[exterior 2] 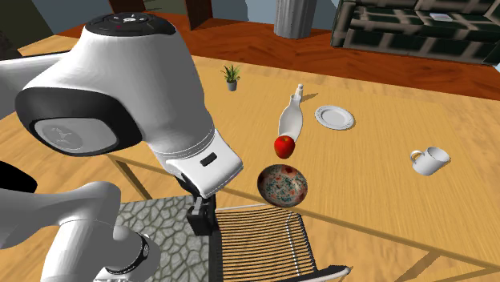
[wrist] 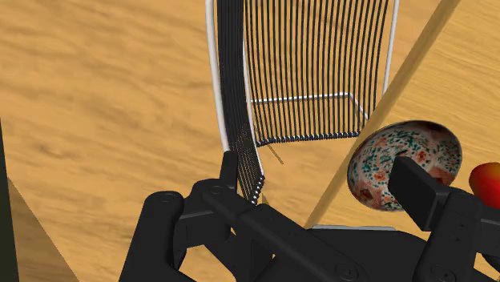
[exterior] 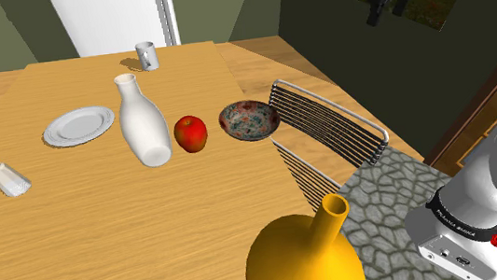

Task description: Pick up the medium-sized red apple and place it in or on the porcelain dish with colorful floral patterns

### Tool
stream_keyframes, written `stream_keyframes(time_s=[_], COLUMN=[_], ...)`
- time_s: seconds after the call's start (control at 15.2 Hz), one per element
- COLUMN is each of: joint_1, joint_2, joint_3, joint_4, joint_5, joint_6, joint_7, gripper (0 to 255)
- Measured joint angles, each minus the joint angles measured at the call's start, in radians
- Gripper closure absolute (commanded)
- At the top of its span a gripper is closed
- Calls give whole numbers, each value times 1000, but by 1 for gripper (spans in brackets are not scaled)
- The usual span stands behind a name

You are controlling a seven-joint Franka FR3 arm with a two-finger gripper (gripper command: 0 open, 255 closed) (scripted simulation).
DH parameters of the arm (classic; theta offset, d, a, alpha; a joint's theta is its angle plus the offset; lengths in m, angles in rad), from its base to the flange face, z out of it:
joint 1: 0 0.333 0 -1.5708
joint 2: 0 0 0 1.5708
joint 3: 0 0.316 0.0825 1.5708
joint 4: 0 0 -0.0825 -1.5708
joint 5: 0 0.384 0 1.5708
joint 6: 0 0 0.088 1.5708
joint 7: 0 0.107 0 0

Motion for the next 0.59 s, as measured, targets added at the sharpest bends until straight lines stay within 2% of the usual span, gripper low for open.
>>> stream_keyframes(time_s=[0.2, 0.59], joint_1=[9, 52], joint_2=[29, 176], joint_3=[15, 89], joint_4=[5, 43], joint_5=[9, 48], joint_6=[20, 112], joint_7=[14, 82], gripper=[0, 0])
